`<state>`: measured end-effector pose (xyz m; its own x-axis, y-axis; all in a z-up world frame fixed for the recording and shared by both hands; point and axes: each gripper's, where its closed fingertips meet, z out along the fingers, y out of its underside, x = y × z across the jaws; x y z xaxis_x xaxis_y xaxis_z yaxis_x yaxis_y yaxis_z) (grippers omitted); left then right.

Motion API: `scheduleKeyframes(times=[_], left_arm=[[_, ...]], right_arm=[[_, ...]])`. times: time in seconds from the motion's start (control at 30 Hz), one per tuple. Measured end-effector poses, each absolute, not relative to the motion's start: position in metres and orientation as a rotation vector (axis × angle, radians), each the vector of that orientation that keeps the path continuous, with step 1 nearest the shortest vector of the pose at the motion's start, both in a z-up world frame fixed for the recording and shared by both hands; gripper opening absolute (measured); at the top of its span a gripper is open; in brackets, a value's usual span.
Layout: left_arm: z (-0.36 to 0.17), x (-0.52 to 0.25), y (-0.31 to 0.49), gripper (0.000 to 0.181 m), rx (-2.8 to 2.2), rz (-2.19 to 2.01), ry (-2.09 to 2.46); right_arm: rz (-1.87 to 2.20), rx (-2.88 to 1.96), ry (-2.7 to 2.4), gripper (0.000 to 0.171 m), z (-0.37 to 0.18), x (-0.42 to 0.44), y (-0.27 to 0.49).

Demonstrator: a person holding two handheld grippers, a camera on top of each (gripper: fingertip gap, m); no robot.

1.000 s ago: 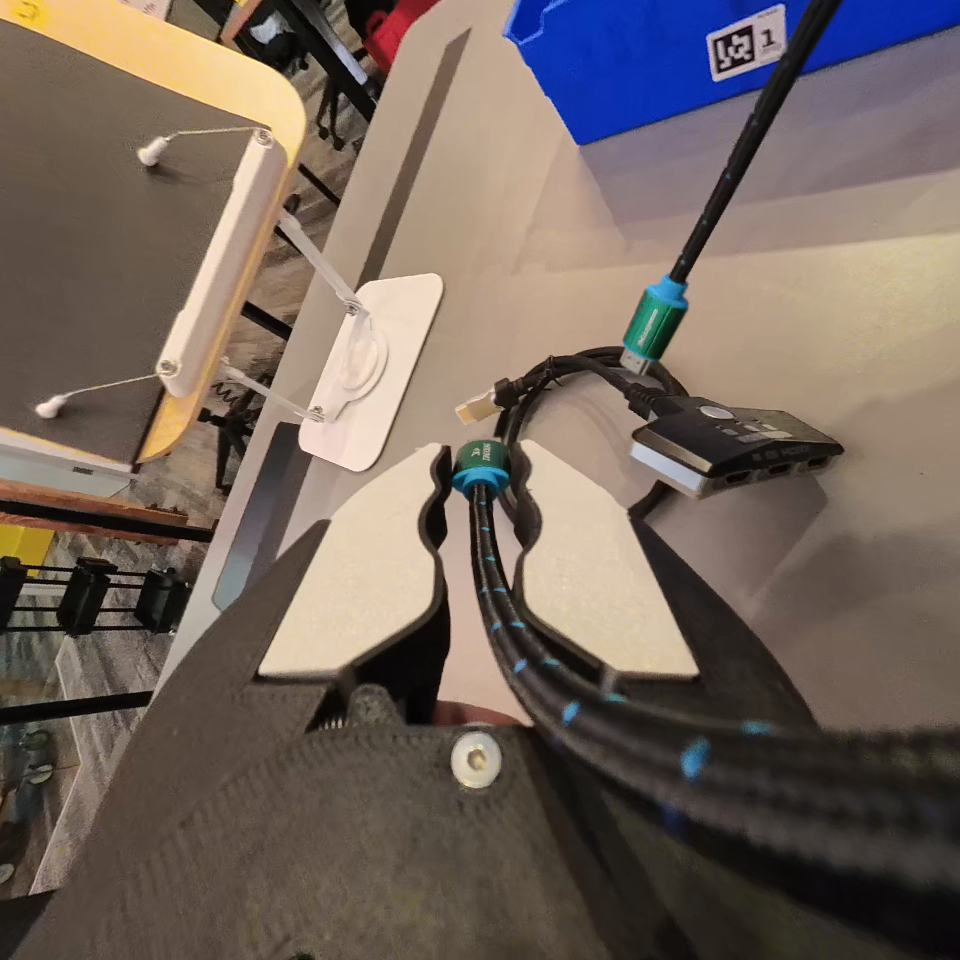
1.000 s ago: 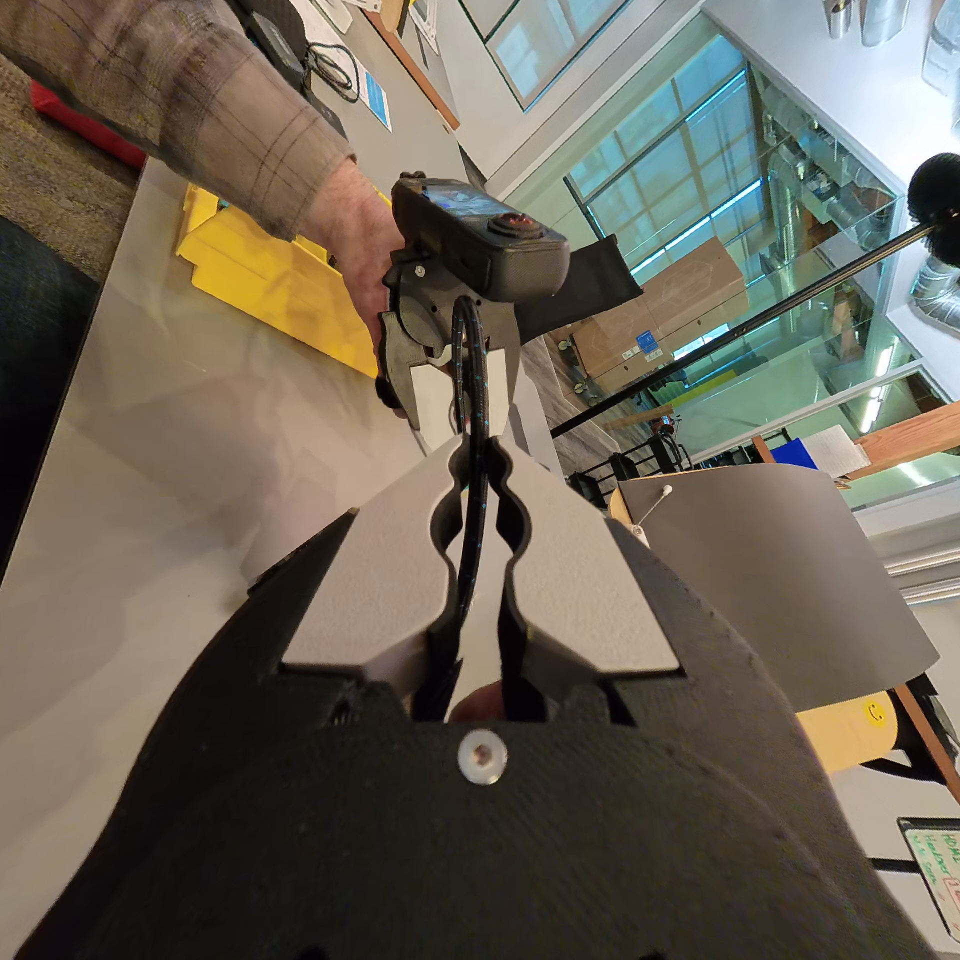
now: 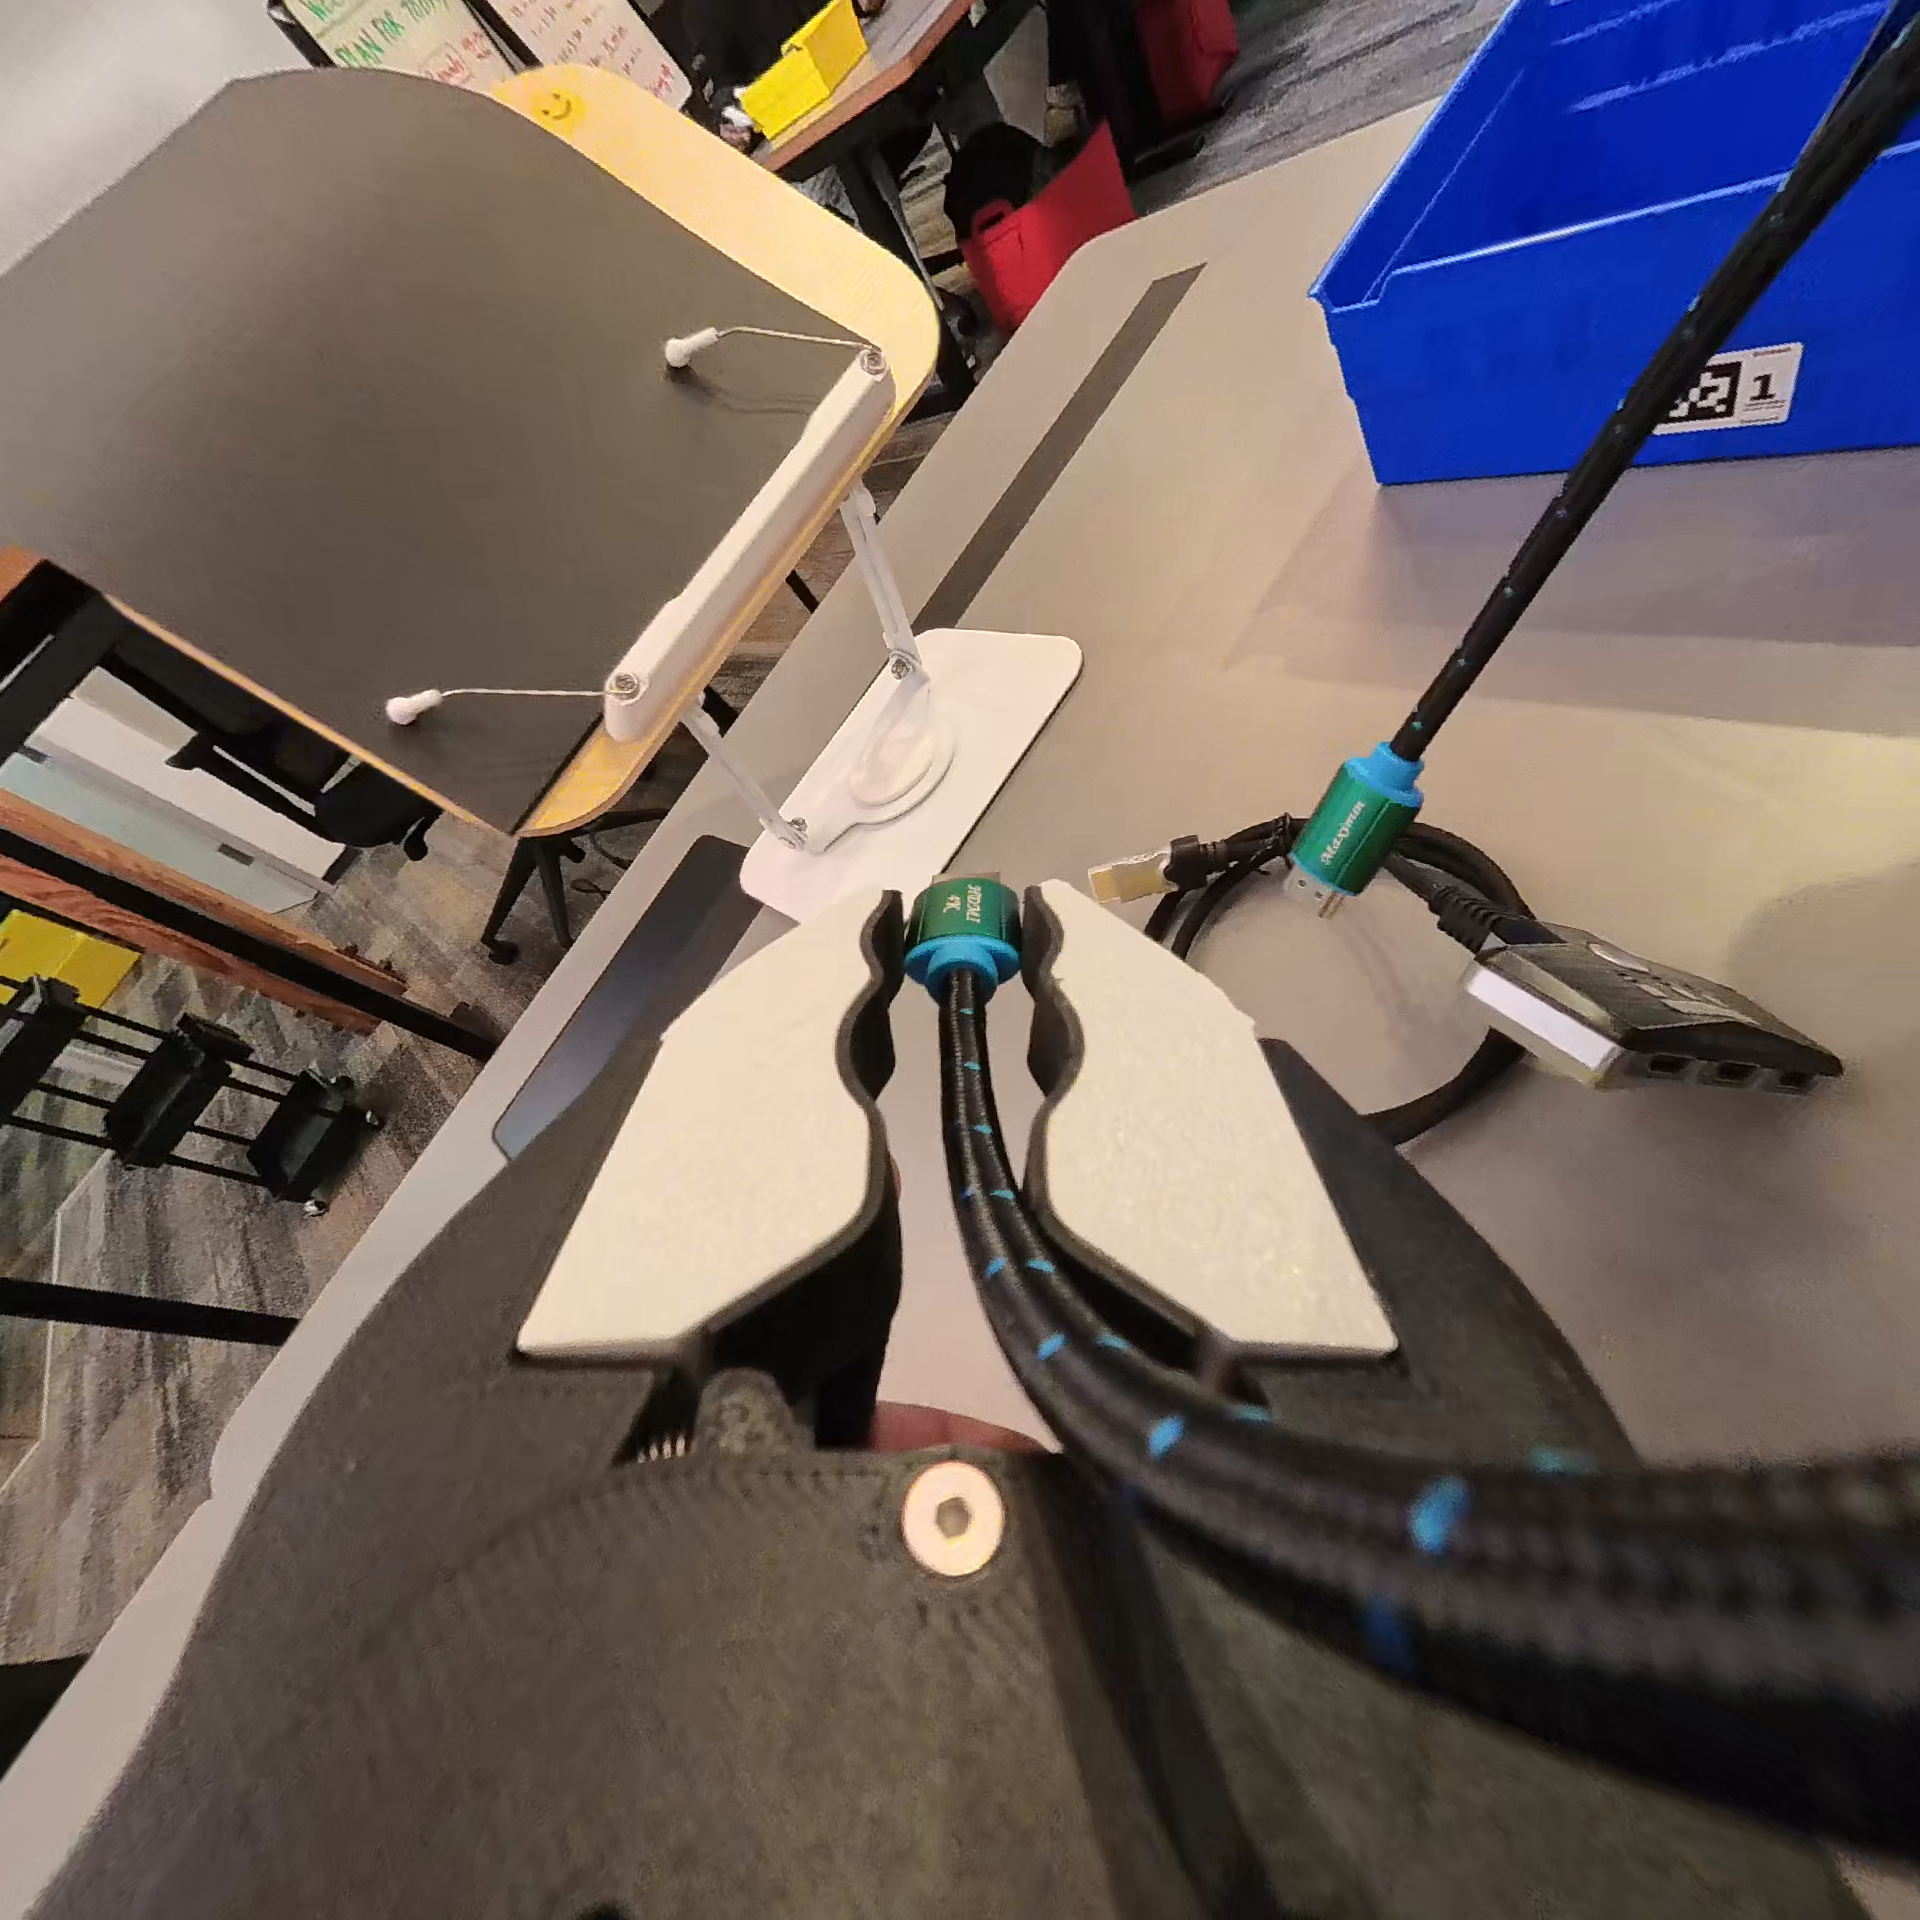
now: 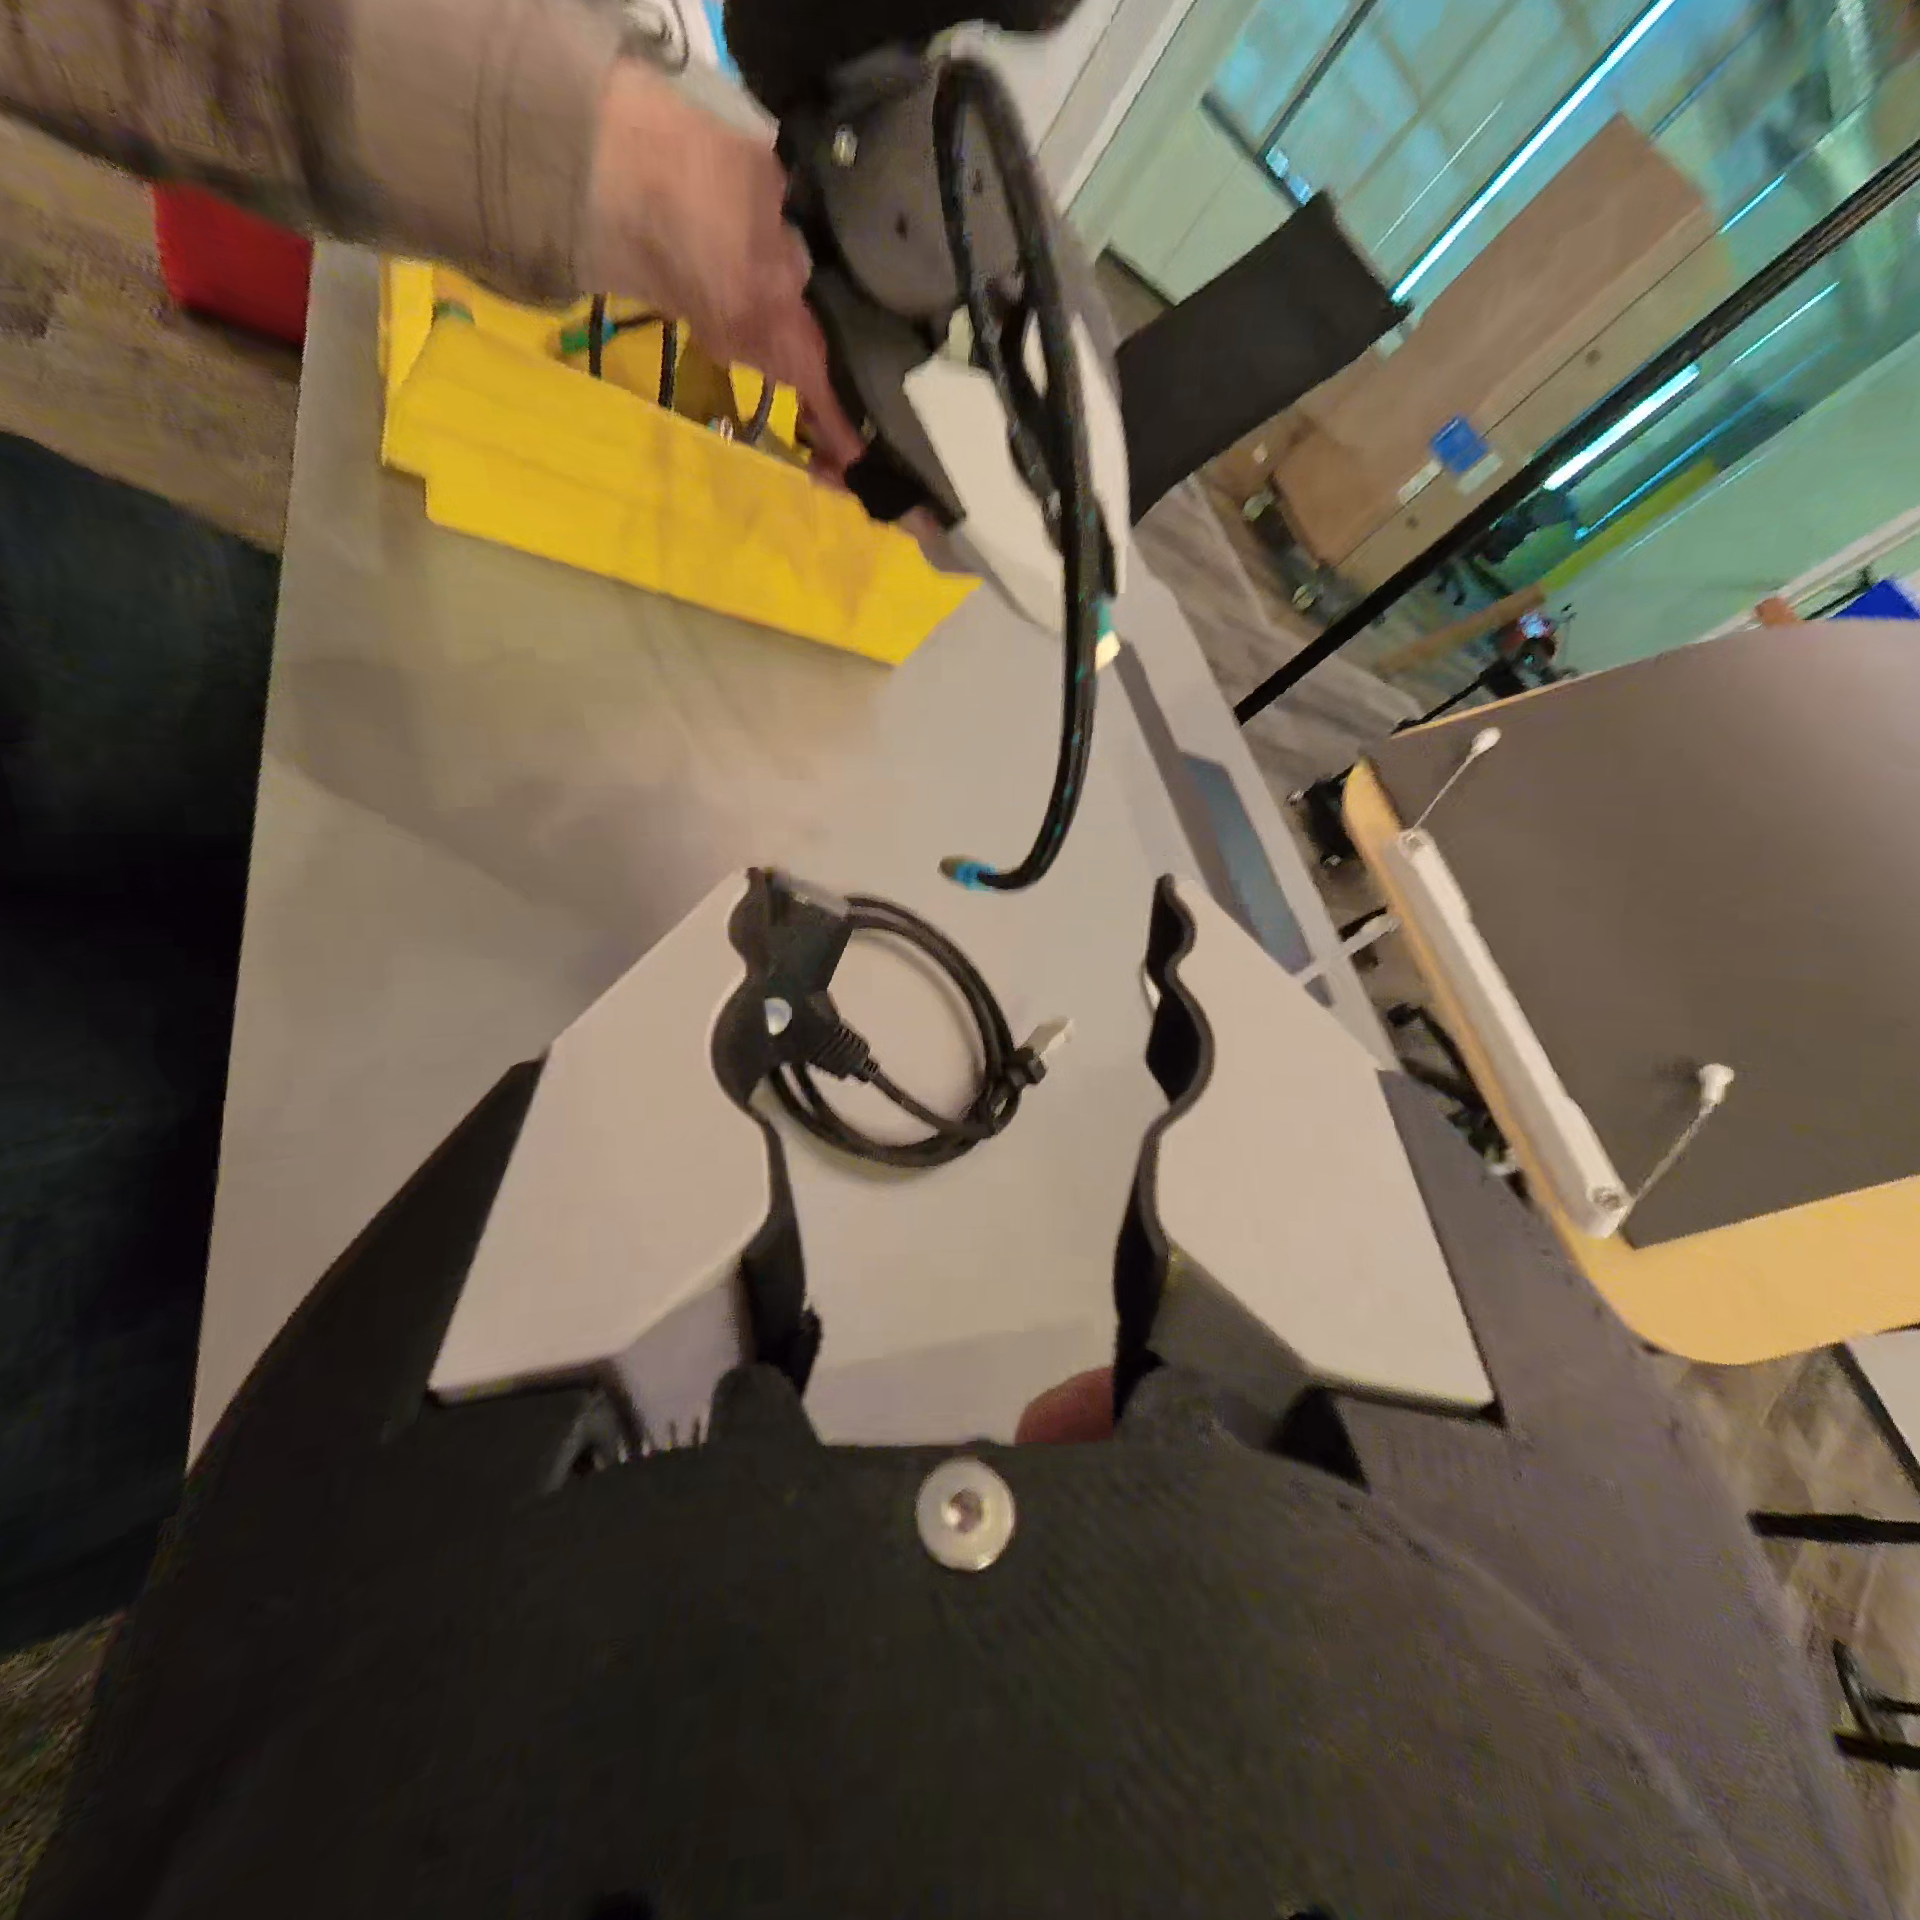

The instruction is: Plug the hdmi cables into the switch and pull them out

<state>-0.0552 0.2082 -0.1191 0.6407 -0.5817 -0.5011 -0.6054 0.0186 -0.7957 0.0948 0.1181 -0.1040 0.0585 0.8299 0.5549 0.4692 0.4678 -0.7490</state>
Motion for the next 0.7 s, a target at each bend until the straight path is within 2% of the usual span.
scheduleKeyframes(times=[0.1, 0.23, 0.37, 0.7], left_arm=[[-0.118, -0.058, 0.207, 0.021, -1.644, 0.027, 0.994], [-0.116, -0.062, 0.206, 0.021, -1.643, 0.027, 0.998], [-0.112, -0.068, 0.202, 0.021, -1.639, 0.036, 1.010], [-0.106, -0.075, 0.199, 0.021, -1.631, 0.035, 1.022]], right_arm=[[0.397, -1.211, -1.705, 0.083, -0.140, 0.087, 0.111], [0.320, -1.235, -1.792, 0.085, -0.175, 0.074, 0.116], [0.033, -1.126, -1.951, 0.077, -0.201, 0.072, 0.136], [-0.126, -0.902, -2.327, 0.068, -0.262, 0.059, 0.159]])
